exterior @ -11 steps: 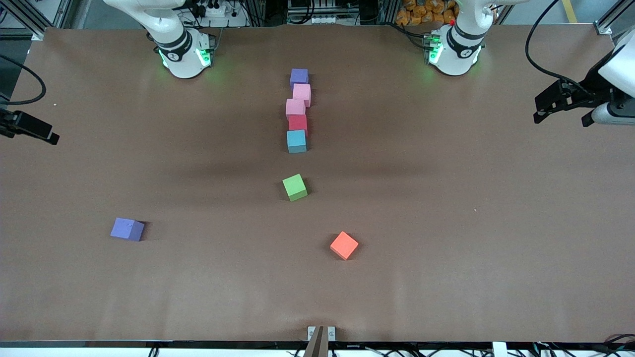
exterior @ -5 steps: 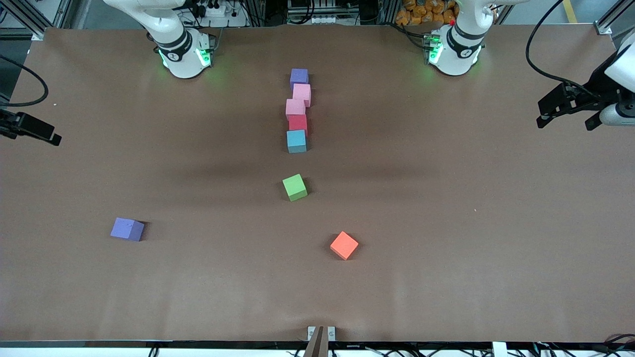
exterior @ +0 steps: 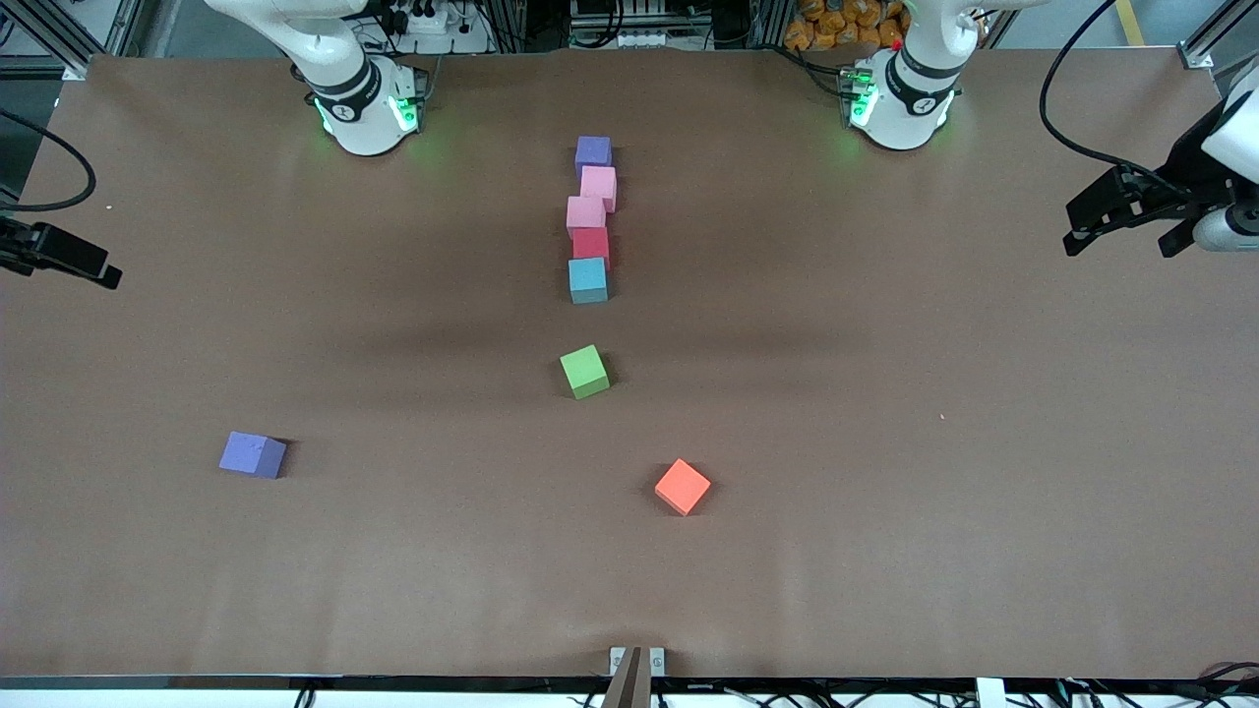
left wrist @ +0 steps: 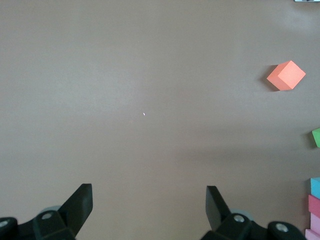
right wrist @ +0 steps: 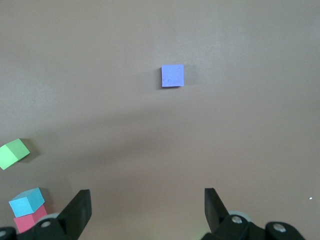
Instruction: Arrange blocks into number 1
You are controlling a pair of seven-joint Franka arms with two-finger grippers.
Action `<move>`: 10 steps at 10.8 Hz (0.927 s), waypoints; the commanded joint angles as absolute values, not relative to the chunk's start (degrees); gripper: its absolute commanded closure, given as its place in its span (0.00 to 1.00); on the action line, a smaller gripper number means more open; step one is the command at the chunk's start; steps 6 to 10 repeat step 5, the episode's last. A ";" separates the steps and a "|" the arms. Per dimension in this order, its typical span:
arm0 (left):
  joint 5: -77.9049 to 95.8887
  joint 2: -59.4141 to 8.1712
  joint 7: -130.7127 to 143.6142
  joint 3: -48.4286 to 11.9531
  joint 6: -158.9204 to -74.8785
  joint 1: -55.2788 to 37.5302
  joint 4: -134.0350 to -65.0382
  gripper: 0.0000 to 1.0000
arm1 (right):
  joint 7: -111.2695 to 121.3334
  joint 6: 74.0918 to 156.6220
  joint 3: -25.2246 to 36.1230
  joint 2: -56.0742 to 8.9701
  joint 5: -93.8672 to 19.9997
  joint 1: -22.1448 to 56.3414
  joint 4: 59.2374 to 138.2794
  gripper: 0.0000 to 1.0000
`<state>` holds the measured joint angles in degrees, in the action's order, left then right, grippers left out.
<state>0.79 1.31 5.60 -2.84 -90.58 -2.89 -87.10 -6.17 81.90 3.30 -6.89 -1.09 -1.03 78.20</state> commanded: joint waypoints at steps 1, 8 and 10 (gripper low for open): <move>1.67 0.88 5.98 -3.08 -90.62 -2.20 -86.13 0.00 | -6.33 81.30 2.72 -7.12 -0.44 -1.58 77.52 0.00; 1.41 0.88 4.83 -2.99 -90.62 -2.11 -86.13 0.00 | -6.24 81.30 2.72 -7.12 -0.53 -1.58 77.52 0.00; 1.41 0.88 4.83 -2.99 -90.62 -2.11 -86.13 0.00 | -6.24 81.30 2.72 -7.12 -0.53 -1.58 77.52 0.00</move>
